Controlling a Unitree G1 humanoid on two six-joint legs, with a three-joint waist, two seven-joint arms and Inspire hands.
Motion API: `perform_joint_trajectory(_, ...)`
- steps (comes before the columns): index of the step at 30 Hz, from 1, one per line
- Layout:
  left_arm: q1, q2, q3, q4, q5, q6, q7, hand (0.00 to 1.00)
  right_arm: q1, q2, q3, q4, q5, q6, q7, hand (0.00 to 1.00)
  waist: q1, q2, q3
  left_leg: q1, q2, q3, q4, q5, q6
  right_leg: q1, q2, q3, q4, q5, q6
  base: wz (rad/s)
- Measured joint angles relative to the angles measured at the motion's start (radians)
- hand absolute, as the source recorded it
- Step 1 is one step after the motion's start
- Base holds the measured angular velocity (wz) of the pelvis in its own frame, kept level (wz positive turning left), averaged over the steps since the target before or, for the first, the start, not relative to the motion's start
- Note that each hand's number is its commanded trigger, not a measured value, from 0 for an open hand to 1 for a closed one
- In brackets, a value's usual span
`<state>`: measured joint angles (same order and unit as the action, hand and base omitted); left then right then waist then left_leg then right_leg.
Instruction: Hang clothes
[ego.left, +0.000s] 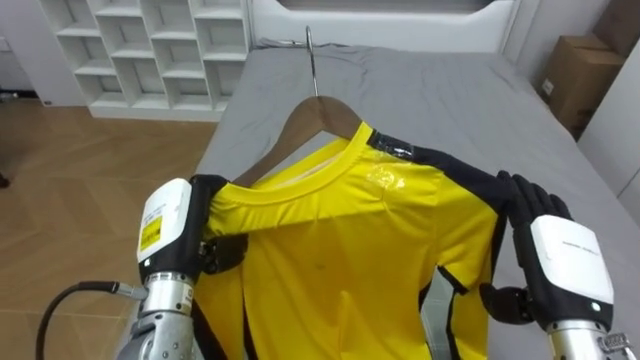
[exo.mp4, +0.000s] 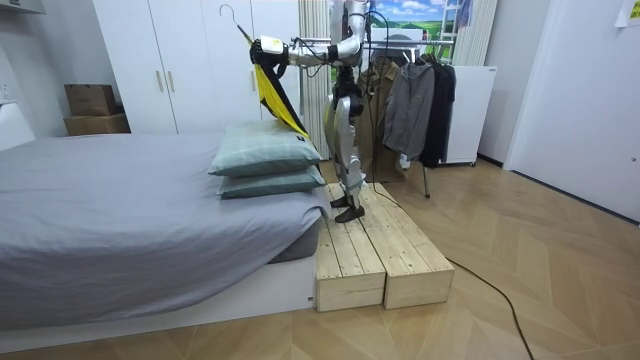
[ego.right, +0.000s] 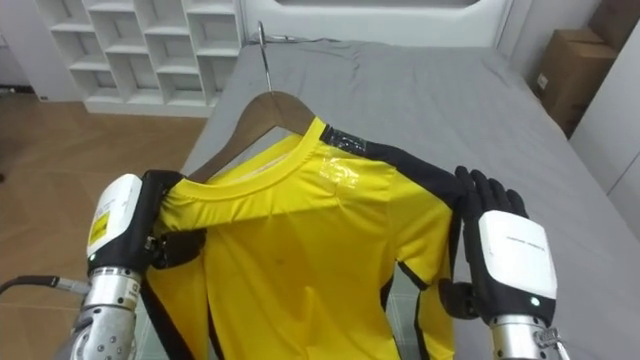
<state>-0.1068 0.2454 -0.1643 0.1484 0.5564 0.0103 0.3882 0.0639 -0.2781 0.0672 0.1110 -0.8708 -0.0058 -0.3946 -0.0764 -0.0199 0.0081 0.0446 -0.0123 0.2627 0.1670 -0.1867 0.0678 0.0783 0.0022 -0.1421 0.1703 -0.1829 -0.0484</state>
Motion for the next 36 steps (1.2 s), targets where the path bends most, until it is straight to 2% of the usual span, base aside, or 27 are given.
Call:
perform_joint_trajectory(14,0.000,-0.011,-0.018,-0.006,0.009,0.022,0.003,1.00,0.001,0.000,0.009,0.000,0.001,0.029,-0.022,0.00,0.002,0.007,-0.0056,0.004,0.001,-0.001,0.010,0.000,0.000,0.008,0.000,0.003,-0.002,0.000,0.000,0.00)
perform_joint_trajectory(20,0.001,-0.028,-0.018,-0.006,0.027,0.031,0.004,1.00,0.001,0.000,0.007,0.000,0.006,0.033,-0.028,0.00,0.002,0.005,-0.0054,0.012,0.001,-0.001,0.002,0.000,0.000,0.011,0.000,0.003,-0.002,0.000,0.000,0.00)
perform_joint_trajectory(27,0.024,-0.029,-0.020,-0.018,0.032,0.031,0.010,1.00,0.001,0.003,0.008,0.011,0.007,0.033,-0.028,0.00,0.002,-0.001,-0.0034,0.015,0.000,0.002,0.000,0.000,0.000,0.013,0.000,0.005,-0.002,0.000,0.000,0.00)
perform_joint_trajectory(31,0.038,-0.029,-0.018,-0.051,0.070,0.032,0.009,1.00,0.000,0.011,0.008,0.033,0.021,0.032,-0.028,0.00,0.002,-0.005,-0.0021,0.019,0.000,0.003,0.000,0.000,0.000,0.016,0.000,0.006,-0.002,0.000,0.000,0.00)
perform_joint_trajectory(36,0.051,-0.029,-0.020,-0.083,0.102,0.033,-0.007,1.00,0.000,0.024,-0.012,0.040,0.029,0.031,-0.028,0.00,-0.013,-0.006,-0.0016,0.018,0.000,0.001,0.000,0.000,0.000,0.019,0.000,0.004,-0.002,0.000,0.000,0.01)
